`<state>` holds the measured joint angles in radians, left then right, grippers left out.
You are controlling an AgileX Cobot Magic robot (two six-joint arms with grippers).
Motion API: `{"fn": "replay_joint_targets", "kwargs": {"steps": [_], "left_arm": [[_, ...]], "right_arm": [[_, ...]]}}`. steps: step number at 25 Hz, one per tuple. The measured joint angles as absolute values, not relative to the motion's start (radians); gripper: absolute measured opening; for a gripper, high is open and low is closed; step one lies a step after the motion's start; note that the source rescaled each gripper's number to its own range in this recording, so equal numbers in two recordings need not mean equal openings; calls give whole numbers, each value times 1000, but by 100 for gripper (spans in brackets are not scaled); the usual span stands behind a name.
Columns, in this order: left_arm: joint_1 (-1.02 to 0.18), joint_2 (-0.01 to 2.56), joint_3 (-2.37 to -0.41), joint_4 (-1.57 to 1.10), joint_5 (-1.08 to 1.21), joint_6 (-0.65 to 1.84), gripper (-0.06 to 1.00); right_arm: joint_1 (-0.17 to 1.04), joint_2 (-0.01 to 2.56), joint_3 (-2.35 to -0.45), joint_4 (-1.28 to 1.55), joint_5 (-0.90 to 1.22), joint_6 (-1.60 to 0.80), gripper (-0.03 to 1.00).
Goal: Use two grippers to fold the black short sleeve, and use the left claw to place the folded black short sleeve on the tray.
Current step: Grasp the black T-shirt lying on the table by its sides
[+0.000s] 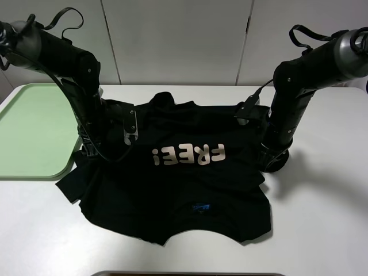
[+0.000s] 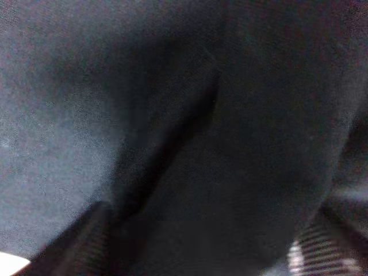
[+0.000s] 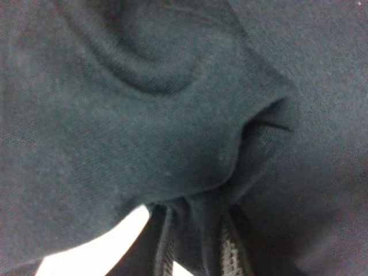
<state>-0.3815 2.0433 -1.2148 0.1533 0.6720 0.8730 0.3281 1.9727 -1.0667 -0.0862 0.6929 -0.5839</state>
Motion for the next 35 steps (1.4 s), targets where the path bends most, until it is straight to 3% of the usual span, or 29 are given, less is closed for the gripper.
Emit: {"fn": "replay_joint_targets", "kwargs": {"steps": [4,7,10,18,35], "left_arm": [[-381,2043,-1215,153,684,873,37],[-381,2043,-1215,153,687,872,18],[-381,2043,-1215,153,687,863,3],[-381,2043,-1215,153,688,801,1],[-381,2041,-1215,151,698,732,1]], "right_arm": [[328,1973,-1067,-89,693,-584,18],[328,1973,-1067,-117,694,-568,1],[328,1973,-1067,-171,694,-509,0],[328,1973,-1067,-306,693,-324,0],[331,1966,-1067,-315,707,-307,0]]}}
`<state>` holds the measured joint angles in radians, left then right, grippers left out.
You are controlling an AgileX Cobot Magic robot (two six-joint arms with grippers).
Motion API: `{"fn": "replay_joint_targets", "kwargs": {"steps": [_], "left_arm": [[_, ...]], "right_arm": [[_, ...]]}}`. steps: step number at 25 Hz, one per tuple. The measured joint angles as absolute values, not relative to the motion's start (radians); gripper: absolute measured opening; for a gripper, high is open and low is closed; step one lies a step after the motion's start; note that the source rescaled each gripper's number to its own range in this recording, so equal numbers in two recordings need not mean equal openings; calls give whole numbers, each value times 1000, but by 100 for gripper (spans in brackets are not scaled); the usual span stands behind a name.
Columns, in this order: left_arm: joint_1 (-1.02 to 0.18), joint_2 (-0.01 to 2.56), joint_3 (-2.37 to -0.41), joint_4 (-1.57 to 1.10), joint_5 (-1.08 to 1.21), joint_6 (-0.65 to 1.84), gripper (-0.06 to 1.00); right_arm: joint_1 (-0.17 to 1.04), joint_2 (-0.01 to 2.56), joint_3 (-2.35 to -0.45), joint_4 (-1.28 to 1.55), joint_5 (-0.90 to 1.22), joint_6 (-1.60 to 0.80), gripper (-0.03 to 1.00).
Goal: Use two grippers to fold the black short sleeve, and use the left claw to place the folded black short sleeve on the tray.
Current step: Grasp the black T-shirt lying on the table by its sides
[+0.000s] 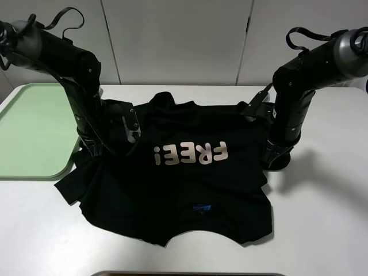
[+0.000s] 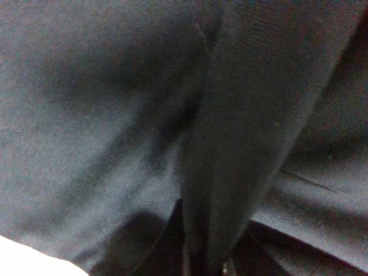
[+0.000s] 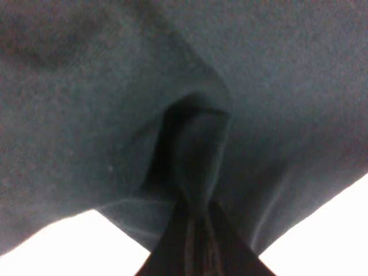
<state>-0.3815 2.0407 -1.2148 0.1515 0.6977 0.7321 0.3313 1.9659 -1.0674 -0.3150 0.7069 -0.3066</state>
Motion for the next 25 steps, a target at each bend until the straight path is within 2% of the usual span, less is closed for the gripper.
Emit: {"fn": "replay_joint_targets", "kwargs": {"steps": [13,25], "left_arm": [[-381,1849,-1215,55,704,549,0],[-404,1552,-1215,-41,772,443,0]], "right_arm": [[331,1771,-1067,-359,713,-134,0],[331,1422,-1067,-371,749,-5,0]]}}
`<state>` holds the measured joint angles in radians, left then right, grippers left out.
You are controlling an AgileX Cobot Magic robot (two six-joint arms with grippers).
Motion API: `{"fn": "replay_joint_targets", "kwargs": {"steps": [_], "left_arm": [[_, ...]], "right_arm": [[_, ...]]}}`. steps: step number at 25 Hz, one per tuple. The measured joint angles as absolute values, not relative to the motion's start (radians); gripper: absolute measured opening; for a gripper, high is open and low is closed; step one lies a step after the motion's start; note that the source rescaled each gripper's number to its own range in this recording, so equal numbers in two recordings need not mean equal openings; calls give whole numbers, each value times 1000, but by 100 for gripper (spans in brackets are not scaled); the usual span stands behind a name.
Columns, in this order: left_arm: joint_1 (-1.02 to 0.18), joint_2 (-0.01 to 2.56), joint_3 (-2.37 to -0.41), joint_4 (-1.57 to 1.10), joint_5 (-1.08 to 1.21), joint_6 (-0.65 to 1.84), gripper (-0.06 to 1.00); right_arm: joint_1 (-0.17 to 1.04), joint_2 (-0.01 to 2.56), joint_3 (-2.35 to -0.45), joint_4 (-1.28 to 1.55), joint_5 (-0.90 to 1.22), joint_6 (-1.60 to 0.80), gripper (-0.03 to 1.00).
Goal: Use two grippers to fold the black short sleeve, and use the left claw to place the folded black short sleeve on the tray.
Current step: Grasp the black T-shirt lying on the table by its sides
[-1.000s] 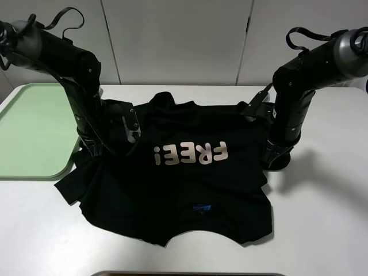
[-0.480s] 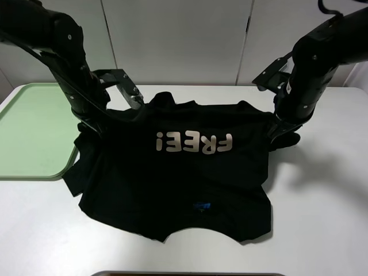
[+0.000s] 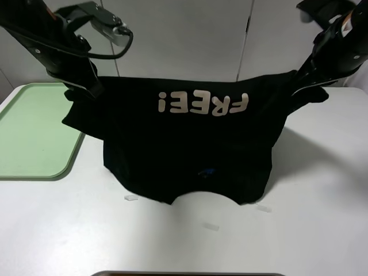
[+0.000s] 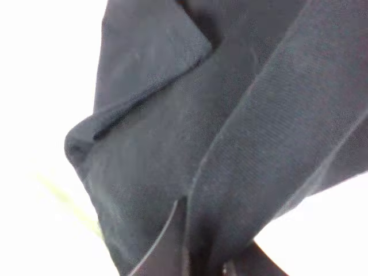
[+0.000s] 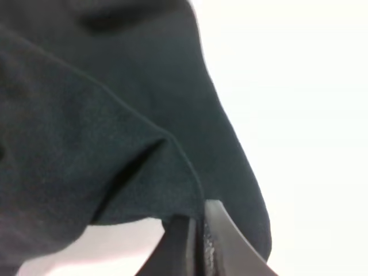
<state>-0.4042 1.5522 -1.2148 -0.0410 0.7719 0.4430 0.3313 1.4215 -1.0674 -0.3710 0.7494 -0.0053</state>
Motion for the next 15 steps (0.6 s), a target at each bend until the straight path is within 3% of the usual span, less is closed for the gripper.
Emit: {"fn": "replay_joint_targets", "kwargs": {"steps": [15], "left_arm": [[-607,1216,-1215,-43,812,298,0]], "right_arm": [[331,982,-1067,-305,837,0,0]]}}
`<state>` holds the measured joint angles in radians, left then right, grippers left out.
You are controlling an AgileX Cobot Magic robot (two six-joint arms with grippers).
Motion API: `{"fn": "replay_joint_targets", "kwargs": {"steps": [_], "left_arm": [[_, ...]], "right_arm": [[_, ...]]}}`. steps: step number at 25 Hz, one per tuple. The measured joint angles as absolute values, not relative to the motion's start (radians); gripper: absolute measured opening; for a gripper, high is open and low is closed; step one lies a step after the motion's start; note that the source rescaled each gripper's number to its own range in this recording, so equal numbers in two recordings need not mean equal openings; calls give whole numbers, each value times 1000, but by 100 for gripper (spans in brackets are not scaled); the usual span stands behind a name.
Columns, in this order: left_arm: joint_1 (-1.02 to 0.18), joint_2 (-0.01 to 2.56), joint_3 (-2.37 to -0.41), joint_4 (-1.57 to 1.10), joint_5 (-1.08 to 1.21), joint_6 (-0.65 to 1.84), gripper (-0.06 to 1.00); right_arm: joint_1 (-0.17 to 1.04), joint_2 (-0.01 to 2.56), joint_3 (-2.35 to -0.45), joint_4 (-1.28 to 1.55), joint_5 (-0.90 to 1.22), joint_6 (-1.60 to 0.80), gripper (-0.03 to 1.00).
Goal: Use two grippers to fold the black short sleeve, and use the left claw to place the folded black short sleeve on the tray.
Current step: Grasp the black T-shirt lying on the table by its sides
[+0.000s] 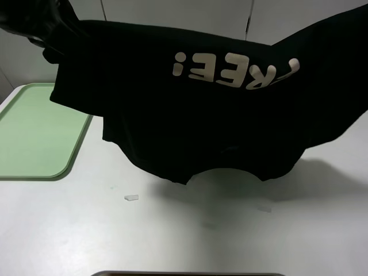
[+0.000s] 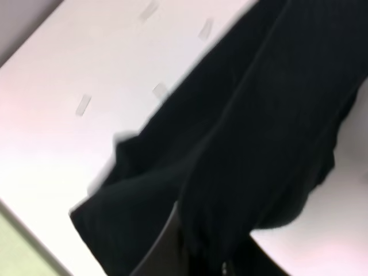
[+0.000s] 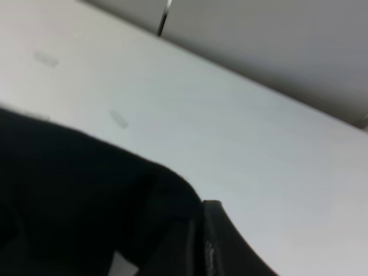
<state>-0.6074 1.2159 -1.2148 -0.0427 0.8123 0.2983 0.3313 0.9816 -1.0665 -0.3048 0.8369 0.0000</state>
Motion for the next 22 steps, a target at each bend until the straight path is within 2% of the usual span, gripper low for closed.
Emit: {"fn": "replay_joint_targets", "kwargs": {"steps": [9,13,19,22], "left_arm": [[-819,1068,-1228,-43,832,138,0],[-902,1028,-1282,-44,831,62,0],[-939,1020,-1354,-34,831,30,0],[-940,1033,-1354,73,857,0,0]], "right_arm": [[331,712,-1067,-266,914,-49,0],[331,646,-1122,-211,993,-112,0],[331,648,-1263,-158,1079,-155,0],[331,690,-1273,-169,1094,-158,0]]}}
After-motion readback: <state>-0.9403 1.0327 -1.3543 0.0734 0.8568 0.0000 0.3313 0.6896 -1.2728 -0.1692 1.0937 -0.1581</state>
